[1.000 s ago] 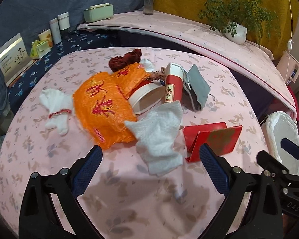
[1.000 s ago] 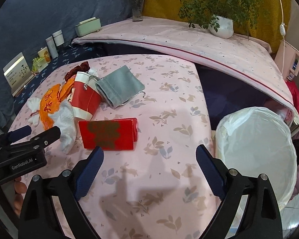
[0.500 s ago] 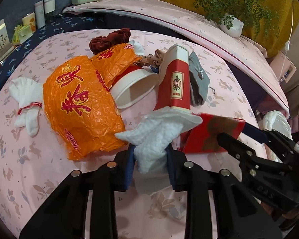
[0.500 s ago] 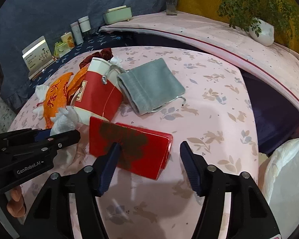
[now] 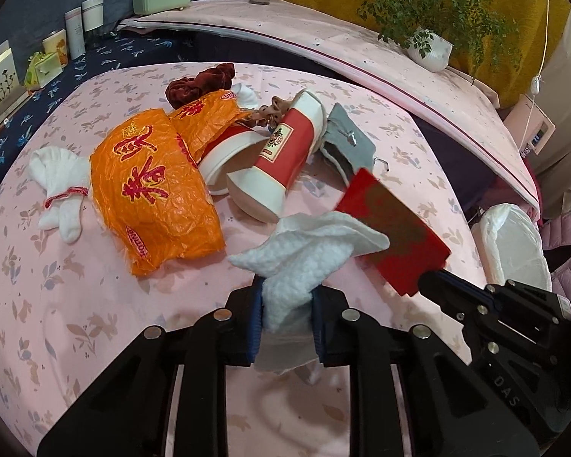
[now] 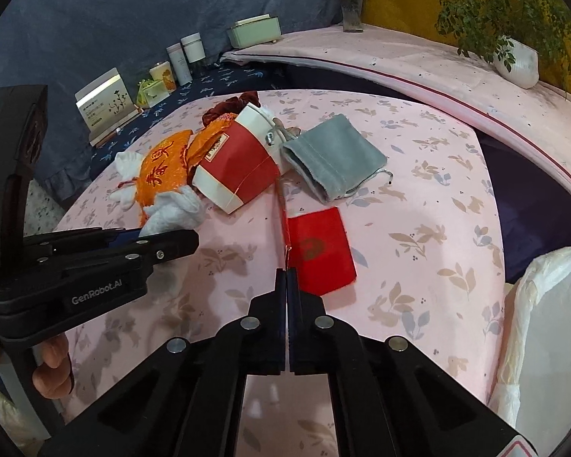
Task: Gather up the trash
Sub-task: 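Carry the tissue and red envelope over the trash bin and release both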
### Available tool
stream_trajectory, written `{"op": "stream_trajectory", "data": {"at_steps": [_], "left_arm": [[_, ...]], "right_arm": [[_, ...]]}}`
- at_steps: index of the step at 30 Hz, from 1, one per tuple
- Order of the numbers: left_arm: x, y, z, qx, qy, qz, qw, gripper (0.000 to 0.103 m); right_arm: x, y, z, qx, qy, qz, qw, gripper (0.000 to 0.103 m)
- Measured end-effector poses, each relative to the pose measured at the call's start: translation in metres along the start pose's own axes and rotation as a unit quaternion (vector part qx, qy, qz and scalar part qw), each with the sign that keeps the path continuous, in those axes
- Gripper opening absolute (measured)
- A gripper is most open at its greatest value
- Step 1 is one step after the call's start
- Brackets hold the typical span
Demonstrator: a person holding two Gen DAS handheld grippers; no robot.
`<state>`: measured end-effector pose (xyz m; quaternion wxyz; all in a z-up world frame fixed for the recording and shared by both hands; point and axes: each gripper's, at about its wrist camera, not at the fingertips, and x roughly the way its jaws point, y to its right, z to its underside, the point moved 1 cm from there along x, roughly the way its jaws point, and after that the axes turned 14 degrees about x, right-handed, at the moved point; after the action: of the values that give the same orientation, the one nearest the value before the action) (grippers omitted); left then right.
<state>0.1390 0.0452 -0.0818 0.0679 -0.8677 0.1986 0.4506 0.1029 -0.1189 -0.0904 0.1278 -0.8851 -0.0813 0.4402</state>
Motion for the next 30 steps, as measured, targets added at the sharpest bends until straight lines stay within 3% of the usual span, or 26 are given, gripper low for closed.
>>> {"op": "stream_trajectory", "data": {"at_steps": [14, 22, 30], "left_arm": [[-0.037, 0.082, -0.010, 0.064, 0.029, 0.028, 0.9971, 0.020], [-0.038, 0.149, -0.022, 0.112, 0.031, 0.065, 0.9911, 0.020], [-0.021, 0.208, -0.030, 0.143, 0.016, 0.091, 0.9855, 0.020]], "right_arm": [[-0.085, 0.049, 0.014, 0.078, 0.061, 0.055, 0.994, 0.001], [-0.127, 0.106, 0.023, 0.145, 0.092, 0.100, 0.980, 0.001], [-0.146, 0.155, 0.038, 0.195, 0.090, 0.160, 0.963, 0.001]]}}
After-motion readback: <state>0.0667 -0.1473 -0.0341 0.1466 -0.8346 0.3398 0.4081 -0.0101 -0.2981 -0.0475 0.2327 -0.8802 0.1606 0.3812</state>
